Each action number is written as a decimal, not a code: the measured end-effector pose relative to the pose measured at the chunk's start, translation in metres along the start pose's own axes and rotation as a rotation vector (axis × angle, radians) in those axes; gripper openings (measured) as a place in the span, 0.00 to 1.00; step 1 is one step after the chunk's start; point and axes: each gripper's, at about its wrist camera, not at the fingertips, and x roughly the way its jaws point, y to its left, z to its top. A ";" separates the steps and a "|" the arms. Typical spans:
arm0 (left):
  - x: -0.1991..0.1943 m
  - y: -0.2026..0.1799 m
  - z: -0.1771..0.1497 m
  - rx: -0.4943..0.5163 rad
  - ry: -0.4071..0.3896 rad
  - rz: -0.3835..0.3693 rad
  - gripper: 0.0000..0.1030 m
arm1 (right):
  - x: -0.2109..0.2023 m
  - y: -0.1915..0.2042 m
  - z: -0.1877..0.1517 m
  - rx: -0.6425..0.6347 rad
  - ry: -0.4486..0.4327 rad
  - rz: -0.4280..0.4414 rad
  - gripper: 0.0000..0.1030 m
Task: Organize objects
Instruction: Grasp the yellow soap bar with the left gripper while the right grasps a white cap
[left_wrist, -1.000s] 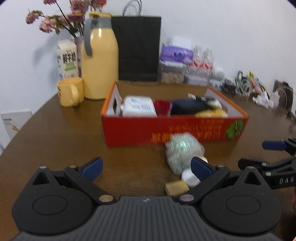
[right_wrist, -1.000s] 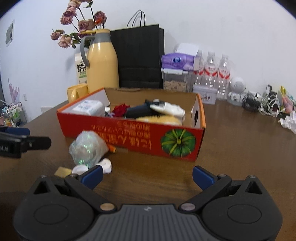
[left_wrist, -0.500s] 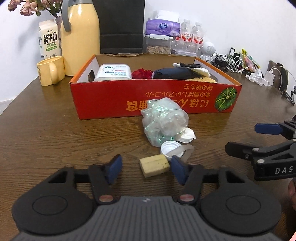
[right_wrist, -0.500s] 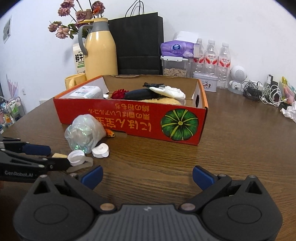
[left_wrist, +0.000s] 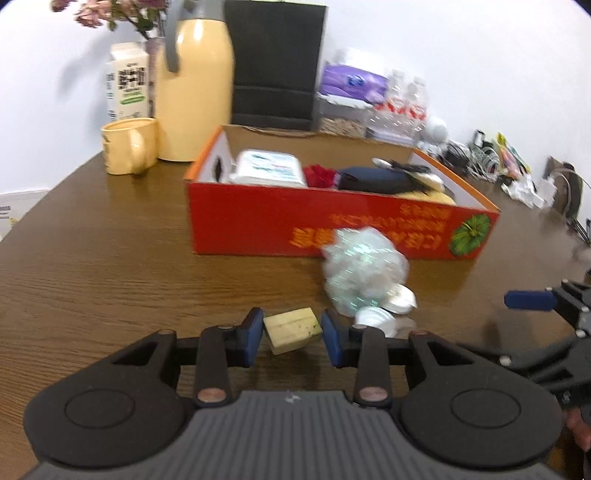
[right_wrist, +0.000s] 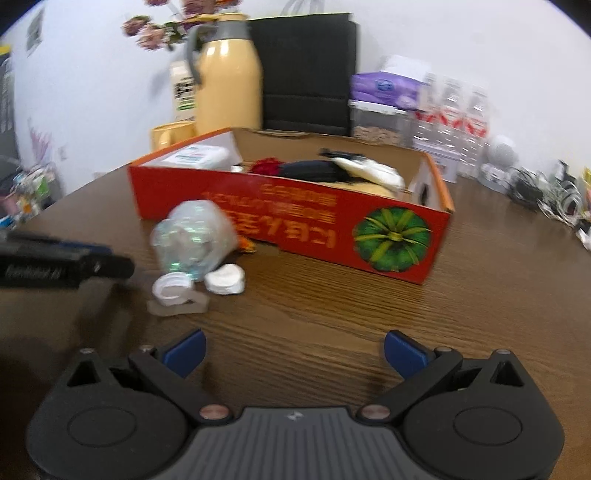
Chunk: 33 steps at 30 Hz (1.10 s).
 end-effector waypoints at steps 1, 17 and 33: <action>0.000 0.003 0.000 -0.005 -0.006 0.004 0.35 | 0.000 0.004 0.001 -0.011 -0.003 0.012 1.00; 0.002 0.036 0.000 -0.075 -0.043 -0.025 0.35 | 0.020 0.026 0.023 -0.022 0.006 0.096 0.53; 0.004 0.037 -0.001 -0.090 -0.035 -0.043 0.35 | 0.024 0.024 0.021 -0.005 0.000 0.183 0.29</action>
